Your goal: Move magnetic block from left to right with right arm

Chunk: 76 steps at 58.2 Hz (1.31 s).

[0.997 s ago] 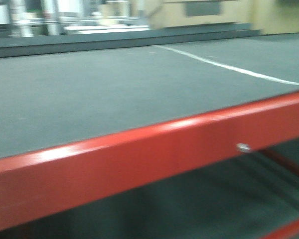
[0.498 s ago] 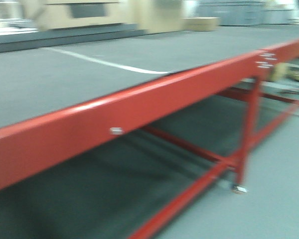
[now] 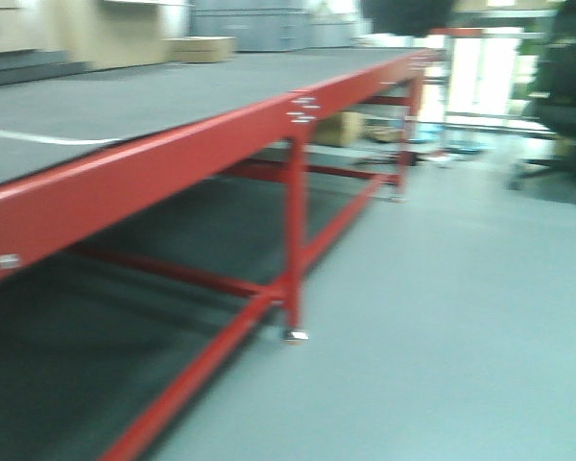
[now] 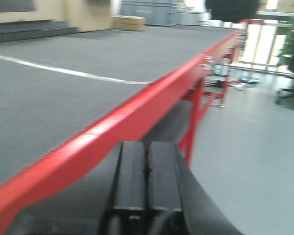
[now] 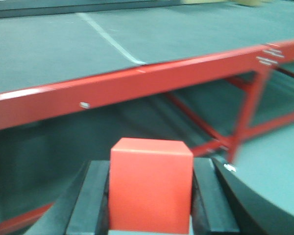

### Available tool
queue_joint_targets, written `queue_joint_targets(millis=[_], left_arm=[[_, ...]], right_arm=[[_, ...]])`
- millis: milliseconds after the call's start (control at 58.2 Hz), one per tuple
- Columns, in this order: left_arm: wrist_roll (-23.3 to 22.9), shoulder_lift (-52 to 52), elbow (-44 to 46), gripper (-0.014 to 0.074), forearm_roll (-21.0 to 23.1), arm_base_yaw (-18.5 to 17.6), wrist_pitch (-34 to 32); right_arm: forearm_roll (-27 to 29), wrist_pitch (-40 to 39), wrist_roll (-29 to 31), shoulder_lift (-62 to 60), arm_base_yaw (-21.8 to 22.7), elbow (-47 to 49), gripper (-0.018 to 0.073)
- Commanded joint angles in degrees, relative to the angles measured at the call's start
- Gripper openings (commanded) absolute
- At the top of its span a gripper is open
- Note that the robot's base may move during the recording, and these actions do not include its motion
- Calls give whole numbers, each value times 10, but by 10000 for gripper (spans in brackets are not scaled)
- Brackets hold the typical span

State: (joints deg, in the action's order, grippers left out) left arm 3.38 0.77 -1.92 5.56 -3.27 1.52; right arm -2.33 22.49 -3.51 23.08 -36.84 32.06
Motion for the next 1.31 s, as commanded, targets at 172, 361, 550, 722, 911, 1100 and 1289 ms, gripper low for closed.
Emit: queue_joint_targets(millis=[172,361,550,722,911,1100,1289], left_arm=[[-4,7,-5,-126,3,-4,-48],[-4,7,-5,-126,3,-5,-48],[-4,7,-5,-126,3,-5,-48],[-4,7,-5,-126,3,-27,-48],[-4,7,-5,-126,3,-59,-48],[-4,7,-5,-126,3,-62,-48],[-4,7,-5,-126,3,-62,-48]], right_arm=[[-8,-53,7,2,0,16,204],[-8,-53,7,2,0,16,204],[-8,-53,7,2,0,16,204],[-8,-53,7,2,0,16,204],[-8,-53,7,2,0,16,204],[-8,-53,7,2,0,16,204],[-8,-53,7,2,0,16,204]])
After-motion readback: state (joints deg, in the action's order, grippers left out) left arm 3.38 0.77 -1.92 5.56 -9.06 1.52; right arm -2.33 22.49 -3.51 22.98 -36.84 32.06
